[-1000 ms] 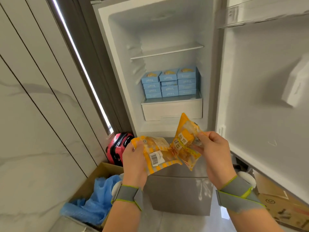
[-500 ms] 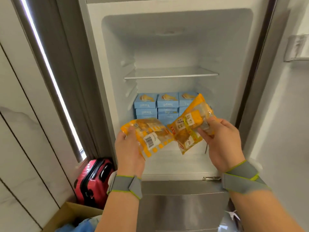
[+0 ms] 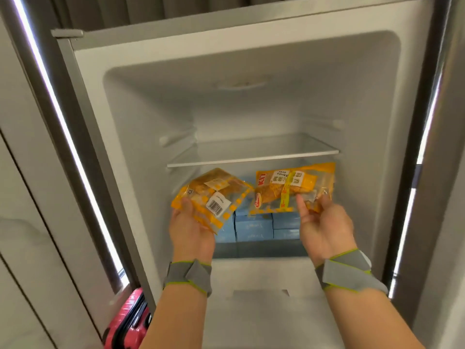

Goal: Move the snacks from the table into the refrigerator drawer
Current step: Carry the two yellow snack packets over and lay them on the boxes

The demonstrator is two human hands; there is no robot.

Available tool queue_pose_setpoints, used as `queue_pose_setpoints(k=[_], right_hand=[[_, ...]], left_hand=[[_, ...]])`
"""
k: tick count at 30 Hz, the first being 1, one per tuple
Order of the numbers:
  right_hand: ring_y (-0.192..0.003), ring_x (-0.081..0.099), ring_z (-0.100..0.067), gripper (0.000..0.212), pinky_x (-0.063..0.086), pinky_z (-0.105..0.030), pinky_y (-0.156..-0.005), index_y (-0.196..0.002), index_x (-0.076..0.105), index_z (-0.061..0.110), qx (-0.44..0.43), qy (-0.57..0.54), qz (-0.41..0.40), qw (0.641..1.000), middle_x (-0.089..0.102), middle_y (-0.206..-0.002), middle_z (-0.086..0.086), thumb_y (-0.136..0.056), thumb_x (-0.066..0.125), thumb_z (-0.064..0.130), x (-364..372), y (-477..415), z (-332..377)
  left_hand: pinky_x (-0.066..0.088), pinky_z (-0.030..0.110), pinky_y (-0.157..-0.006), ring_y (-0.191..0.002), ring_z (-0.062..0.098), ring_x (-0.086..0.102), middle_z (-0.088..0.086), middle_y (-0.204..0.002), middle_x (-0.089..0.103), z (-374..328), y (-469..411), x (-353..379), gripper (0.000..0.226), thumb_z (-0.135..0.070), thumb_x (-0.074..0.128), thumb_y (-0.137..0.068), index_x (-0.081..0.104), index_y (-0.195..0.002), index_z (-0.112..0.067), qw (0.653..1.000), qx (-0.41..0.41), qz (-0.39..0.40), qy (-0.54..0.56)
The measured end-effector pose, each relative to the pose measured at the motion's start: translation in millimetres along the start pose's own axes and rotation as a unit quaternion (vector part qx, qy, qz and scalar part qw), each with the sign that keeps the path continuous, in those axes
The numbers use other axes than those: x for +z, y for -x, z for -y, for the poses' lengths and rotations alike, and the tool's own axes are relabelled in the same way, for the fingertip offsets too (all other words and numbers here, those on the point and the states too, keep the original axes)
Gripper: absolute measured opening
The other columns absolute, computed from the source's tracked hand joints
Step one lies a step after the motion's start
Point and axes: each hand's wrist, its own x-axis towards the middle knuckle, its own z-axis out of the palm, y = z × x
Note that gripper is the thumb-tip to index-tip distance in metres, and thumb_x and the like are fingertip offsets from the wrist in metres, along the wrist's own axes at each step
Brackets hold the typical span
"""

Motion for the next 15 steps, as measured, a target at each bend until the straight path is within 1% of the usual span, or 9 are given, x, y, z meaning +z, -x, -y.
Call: queue_pose_setpoints(k=[2, 5, 6, 8, 9, 11, 12, 14, 15], right_hand=[[-0.118, 0.068, -0.018, 0.028, 0.061, -0.039, -0.094, -0.133, 0.064, 0.009, 0.018, -0.025, -0.003, 1.0, 0.073, -0.127, -0.006, -0.108, 0.051, 0.012, 5.5, -24.2, -3.1], [-0.121, 0.065, -0.017, 0.031, 0.064, -0.032, -0.078, -0.137, 0.062, 0.011, 0.05, -0.067, -0.016, 0.996, 0.068, -0.135, -0.006, -0.11, 0.047, 0.014, 10.0, -59.8, -12.7], [-0.126, 0.062, -0.021, 0.031, 0.063, -0.029, -0.083, -0.136, 0.062, 0.007, 0.063, -0.09, -0.019, 0.994, 0.066, -0.137, -0.01, -0.11, 0.046, 0.013, 11.9, -70.0, -15.0], [-0.138, 0.054, -0.029, 0.032, 0.05, -0.028, -0.107, -0.133, 0.061, -0.002, 0.056, -0.103, -0.034, 0.993, 0.063, -0.138, -0.021, -0.11, 0.044, 0.012, 17.0, -88.5, -17.8], [-0.138, 0.054, -0.026, 0.032, 0.048, -0.029, -0.109, -0.135, 0.061, 0.001, 0.041, -0.09, -0.034, 0.995, 0.062, -0.14, -0.017, -0.11, 0.044, 0.012, 18.3, -93.7, -21.2], [-0.131, 0.058, -0.018, 0.033, 0.056, -0.03, -0.099, -0.139, 0.061, 0.012, 0.019, -0.065, -0.044, 0.997, 0.064, -0.14, -0.006, -0.109, 0.048, 0.012, 18.4, -105.6, -26.7], [-0.128, 0.061, -0.018, 0.032, 0.058, -0.031, -0.095, -0.137, 0.062, 0.013, 0.013, -0.036, -0.036, 0.999, 0.066, -0.137, -0.005, -0.107, 0.053, 0.013, 12.7, -103.7, -27.5], [-0.118, 0.067, -0.023, 0.027, 0.062, -0.033, -0.087, -0.129, 0.065, 0.007, -0.01, 0.058, -0.022, 0.998, 0.07, -0.125, -0.011, -0.103, 0.058, 0.012, 7.1, -107.1, -33.0], [-0.11, 0.069, -0.026, 0.025, 0.064, -0.035, -0.08, -0.125, 0.065, 0.007, -0.012, 0.101, -0.006, 0.995, 0.07, -0.118, -0.014, -0.101, 0.058, 0.011, 4.6, -109.7, -35.2]], left_hand=[[0.064, 0.039, -0.075, -0.116, 0.03, 0.072, 0.013, -0.134, 0.07, 7.3, -18.1, 4.0, 0.04, -0.029, 0.038, -0.113, 0.057, -0.144, -0.011, 1.0, 0.011, -0.006, 0.015], [0.063, 0.036, -0.076, -0.108, 0.025, 0.075, 0.011, -0.126, 0.073, 14.8, -41.9, 11.0, 0.039, -0.027, 0.037, -0.113, 0.058, -0.141, -0.01, 0.999, 0.022, -0.022, 0.022], [0.063, 0.038, -0.078, -0.108, 0.027, 0.074, 0.011, -0.123, 0.073, 17.5, -51.7, 12.4, 0.037, -0.025, 0.038, -0.113, 0.059, -0.139, -0.008, 0.998, 0.03, -0.042, 0.022], [0.062, 0.044, -0.086, -0.115, 0.037, 0.07, 0.015, -0.123, 0.072, 23.2, -76.9, 15.4, 0.035, -0.019, 0.042, -0.111, 0.059, -0.136, -0.003, 0.996, 0.062, -0.06, 0.02], [0.063, 0.043, -0.085, -0.115, 0.039, 0.069, 0.016, -0.122, 0.07, 25.3, -86.7, 18.0, 0.032, -0.016, 0.043, -0.11, 0.06, -0.133, -0.003, 0.995, 0.079, -0.062, 0.009], [0.063, 0.036, -0.074, -0.104, 0.034, 0.069, 0.013, -0.113, 0.07, 33.8, -100.9, 20.8, 0.024, -0.012, 0.047, -0.107, 0.062, -0.125, -0.01, 0.993, 0.095, -0.063, -0.026], [0.063, 0.035, -0.074, -0.099, 0.031, 0.07, 0.011, -0.109, 0.071, 38.7, -100.2, 16.0, 0.023, -0.01, 0.049, -0.106, 0.064, -0.123, -0.014, 0.993, 0.093, -0.064, -0.04], [0.062, 0.036, -0.073, -0.089, 0.025, 0.072, 0.007, -0.101, 0.076, 48.3, -108.4, 7.5, 0.019, -0.011, 0.054, -0.105, 0.068, -0.115, -0.018, 0.992, 0.058, -0.072, -0.086], [0.06, 0.034, -0.068, -0.081, 0.023, 0.071, 0.006, -0.094, 0.076, 51.5, -111.6, 2.4, 0.015, -0.015, 0.055, -0.105, 0.069, -0.111, -0.018, 0.99, 0.033, -0.078, -0.109]])
